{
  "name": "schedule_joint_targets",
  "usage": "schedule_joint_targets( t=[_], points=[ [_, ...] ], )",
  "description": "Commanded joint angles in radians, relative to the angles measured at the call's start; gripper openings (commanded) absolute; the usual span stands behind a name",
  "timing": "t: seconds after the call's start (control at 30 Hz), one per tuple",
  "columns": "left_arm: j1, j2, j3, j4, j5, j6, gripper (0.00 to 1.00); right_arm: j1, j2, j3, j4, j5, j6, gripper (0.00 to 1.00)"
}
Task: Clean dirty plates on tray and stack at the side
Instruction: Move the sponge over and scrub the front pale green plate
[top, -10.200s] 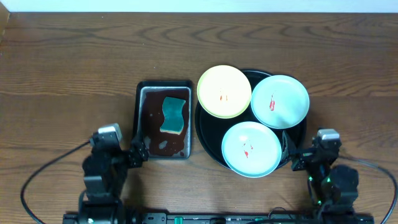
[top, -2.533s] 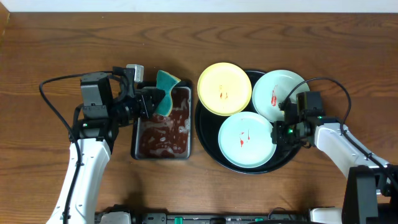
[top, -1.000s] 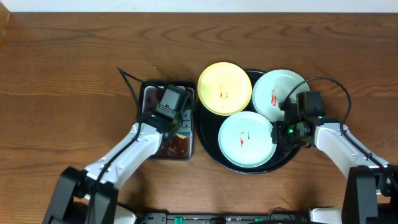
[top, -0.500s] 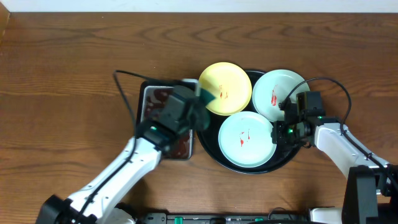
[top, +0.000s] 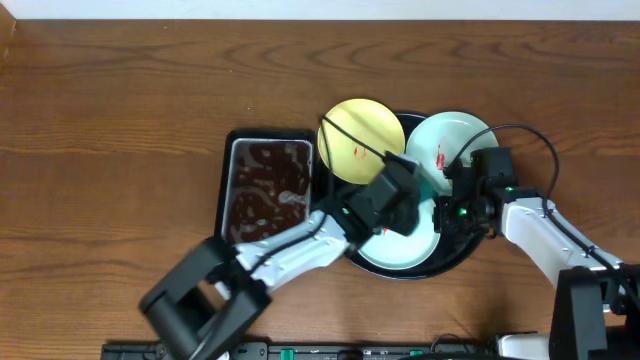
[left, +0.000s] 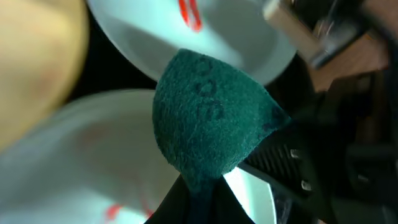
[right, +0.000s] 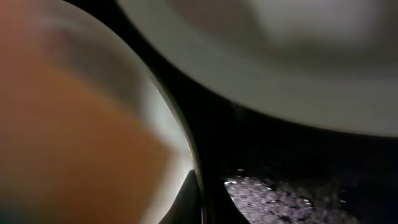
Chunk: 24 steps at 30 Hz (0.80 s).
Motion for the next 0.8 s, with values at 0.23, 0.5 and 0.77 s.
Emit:
schedule_joint_targets(
  t=[0.23,0.5,0.77],
  points=[
    [0.024,0.068,0.02,-0.256,-0.248,-0.05,0.08,0.018,0.008,0.006,-0.005,0.045,0.008,0.01],
    [0.079,-0.079,0.02,-0.299,-0.212,-0.042,0.07,0.018,0.008,0.006,-0.004,0.045,0.008,0.01],
    [0.015,-0.072,0.02,-0.21,-0.151,-0.077,0.07,0.018,0.008,0.006,-0.002,0.045,0.008,0.01]
  ],
)
